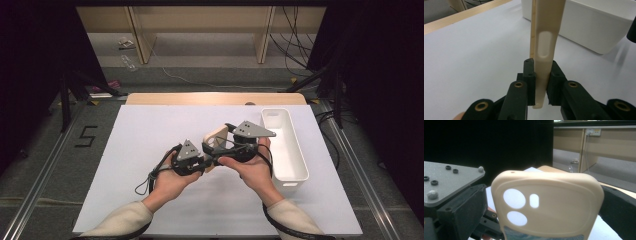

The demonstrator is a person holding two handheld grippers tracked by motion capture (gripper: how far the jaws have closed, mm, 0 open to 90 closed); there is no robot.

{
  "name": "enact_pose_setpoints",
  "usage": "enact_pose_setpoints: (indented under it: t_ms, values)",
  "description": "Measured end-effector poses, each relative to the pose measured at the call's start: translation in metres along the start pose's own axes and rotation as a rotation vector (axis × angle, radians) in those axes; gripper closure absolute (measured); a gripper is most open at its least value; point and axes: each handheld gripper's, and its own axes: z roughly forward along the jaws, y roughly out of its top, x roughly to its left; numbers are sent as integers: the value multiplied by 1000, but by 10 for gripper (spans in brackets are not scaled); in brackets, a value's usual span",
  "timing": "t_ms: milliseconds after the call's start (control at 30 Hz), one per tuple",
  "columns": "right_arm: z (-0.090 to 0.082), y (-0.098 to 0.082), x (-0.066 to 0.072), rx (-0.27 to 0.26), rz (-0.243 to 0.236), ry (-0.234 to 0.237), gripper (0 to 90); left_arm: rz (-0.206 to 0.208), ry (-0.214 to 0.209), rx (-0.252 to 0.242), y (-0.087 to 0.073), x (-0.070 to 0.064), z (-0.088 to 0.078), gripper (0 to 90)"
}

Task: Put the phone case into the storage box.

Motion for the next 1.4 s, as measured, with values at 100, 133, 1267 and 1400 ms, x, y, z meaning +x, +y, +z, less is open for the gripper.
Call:
enact_pose_setpoints:
  t_ms: [100, 133, 1267, 1400]
  values:
    - [1, -1, 0, 2, -1, -4, 1, 3, -1, -2, 1, -2, 1, 793]
    - [1, -1, 0, 1, -1, -5, 1, 4, -4, -2, 1, -3, 1, 793]
    - [1, -4, 4, -26, -18, -72, 121, 8, -7, -7, 2, -6, 3, 791]
    - [1, -3, 4, -25, -16, -72, 122, 15, -5, -6, 2, -6, 3, 789]
